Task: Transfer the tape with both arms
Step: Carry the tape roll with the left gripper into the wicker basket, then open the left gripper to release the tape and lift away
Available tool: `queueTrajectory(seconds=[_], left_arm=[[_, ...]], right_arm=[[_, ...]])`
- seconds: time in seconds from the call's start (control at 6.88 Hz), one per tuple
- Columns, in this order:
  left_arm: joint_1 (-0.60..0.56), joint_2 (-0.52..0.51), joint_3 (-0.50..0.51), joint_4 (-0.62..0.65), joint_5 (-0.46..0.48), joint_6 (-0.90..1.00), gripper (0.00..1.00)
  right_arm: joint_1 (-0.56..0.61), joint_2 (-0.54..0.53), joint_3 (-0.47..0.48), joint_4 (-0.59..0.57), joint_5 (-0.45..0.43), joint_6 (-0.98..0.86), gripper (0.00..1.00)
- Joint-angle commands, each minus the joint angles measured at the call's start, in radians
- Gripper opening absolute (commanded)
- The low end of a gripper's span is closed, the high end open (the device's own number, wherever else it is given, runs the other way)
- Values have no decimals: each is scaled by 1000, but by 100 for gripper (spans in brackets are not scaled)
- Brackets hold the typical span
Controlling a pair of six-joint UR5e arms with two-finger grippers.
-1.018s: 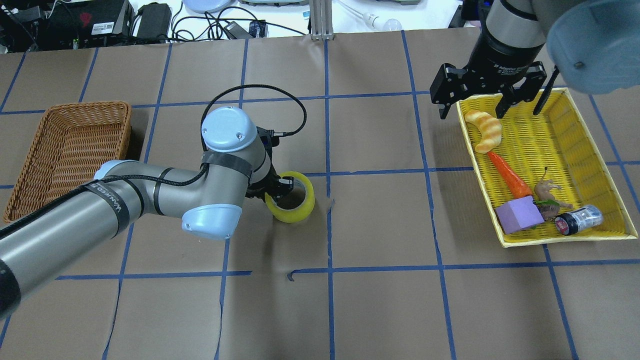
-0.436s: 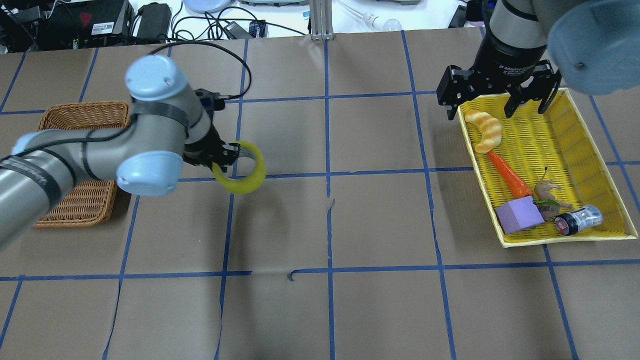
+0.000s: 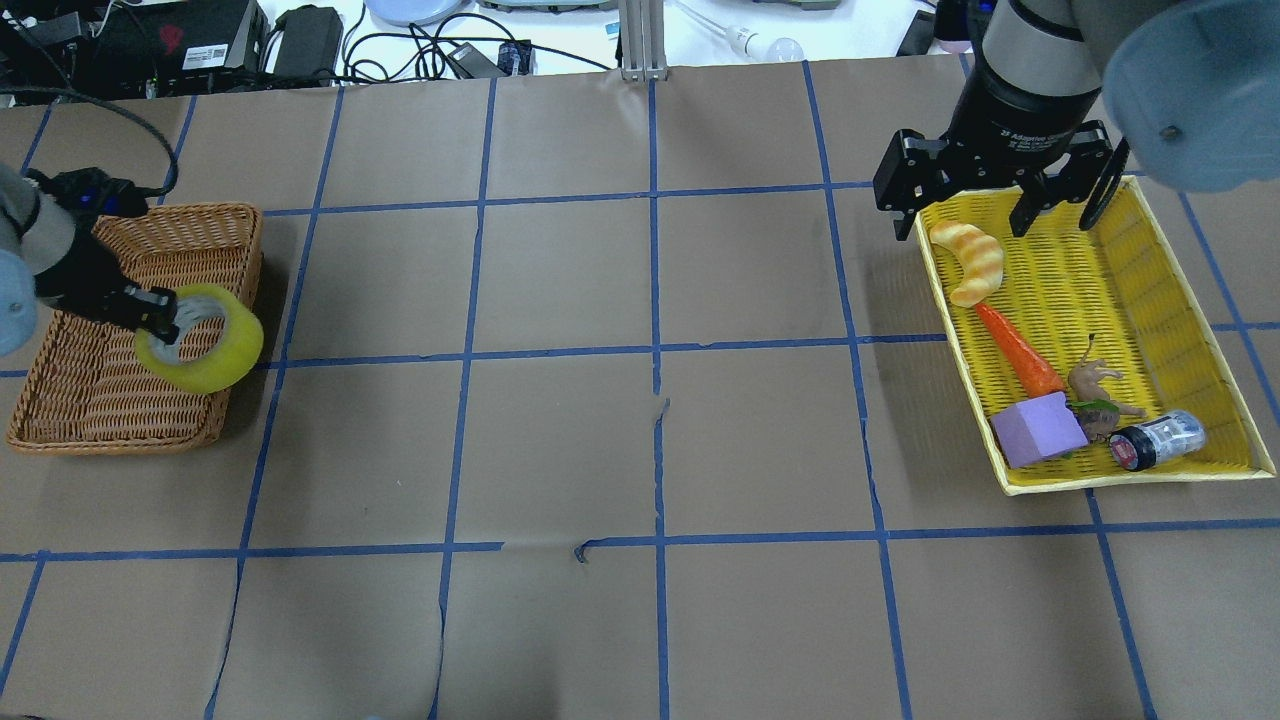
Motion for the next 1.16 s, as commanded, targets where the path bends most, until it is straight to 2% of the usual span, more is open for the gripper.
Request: queueTrajectory(seconds=[0.0, 0.29, 0.58, 0.73, 0.87, 1.02], left_arm=[[123, -45, 2, 127, -5, 171, 0], [123, -152, -2, 369, -15, 175, 0], [123, -211, -3, 387, -43, 170, 0], [121, -225, 0, 396, -58, 166, 71], [123, -223, 3, 393, -165, 163, 100], [120, -199, 5, 391, -167, 150, 100]], right_arm=[[-1, 0, 4, 2, 2, 1, 100], [0, -3, 5, 2, 0, 1, 100], [0, -7, 8, 2, 0, 1, 100], [0, -7, 8, 4, 0, 1, 100], [0, -6, 10, 4, -1, 1, 100], [0, -6, 11, 4, -1, 0, 100]])
